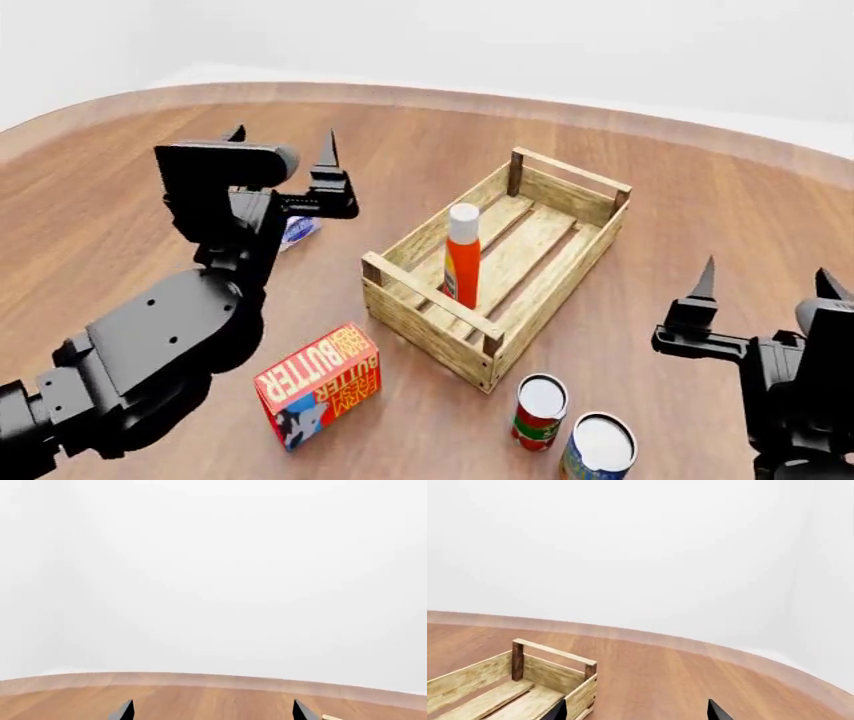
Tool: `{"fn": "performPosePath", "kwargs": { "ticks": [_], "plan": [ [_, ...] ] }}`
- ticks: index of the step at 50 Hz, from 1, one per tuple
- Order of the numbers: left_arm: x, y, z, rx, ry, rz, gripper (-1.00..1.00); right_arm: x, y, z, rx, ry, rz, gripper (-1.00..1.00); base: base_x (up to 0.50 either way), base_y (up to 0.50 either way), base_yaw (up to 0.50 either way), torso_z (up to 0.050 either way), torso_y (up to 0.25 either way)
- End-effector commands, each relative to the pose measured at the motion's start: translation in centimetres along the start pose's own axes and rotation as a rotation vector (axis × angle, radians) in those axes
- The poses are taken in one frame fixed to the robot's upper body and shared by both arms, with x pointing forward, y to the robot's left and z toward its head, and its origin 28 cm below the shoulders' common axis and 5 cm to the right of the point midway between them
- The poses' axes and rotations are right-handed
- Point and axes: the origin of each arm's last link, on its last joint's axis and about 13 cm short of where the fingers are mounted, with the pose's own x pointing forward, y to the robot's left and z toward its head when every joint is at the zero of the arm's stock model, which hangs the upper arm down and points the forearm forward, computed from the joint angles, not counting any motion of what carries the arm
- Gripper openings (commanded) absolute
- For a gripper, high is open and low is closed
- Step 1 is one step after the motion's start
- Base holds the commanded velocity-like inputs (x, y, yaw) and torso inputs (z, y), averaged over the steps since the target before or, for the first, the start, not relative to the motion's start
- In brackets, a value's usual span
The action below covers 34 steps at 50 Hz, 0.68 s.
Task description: Pick up the ketchup, and put it in the wooden tray.
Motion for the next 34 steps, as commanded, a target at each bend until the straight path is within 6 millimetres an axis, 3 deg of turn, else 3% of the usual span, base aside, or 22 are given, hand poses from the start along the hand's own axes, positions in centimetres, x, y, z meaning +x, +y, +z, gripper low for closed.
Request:
{"fn": "performPosePath", "kwargs": {
  "ticks": [1,13,34],
  "plan": [
    [-4.6,2.3,0.1,-0.006,0.007,0.123,1.0,-0.2,1.0,0.4,0.009,-0.045,0.003,1.0,0.0,0.0,0.0,0.0,0.0],
    [-7.8,3.4,-1.2,0.004,0.06,0.199,1.0,-1.8,0.5,-0.1,0.007,-0.072,0.028,1.0,0.0,0.0,0.0,0.0,0.0],
    [-10.0,4.5,-1.6,-0.003,0.067,0.292,1.0,-2.8,1.1,0.1,0.009,-0.091,0.058,1.0,0.0,0.0,0.0,0.0,0.0]
  ]
}}
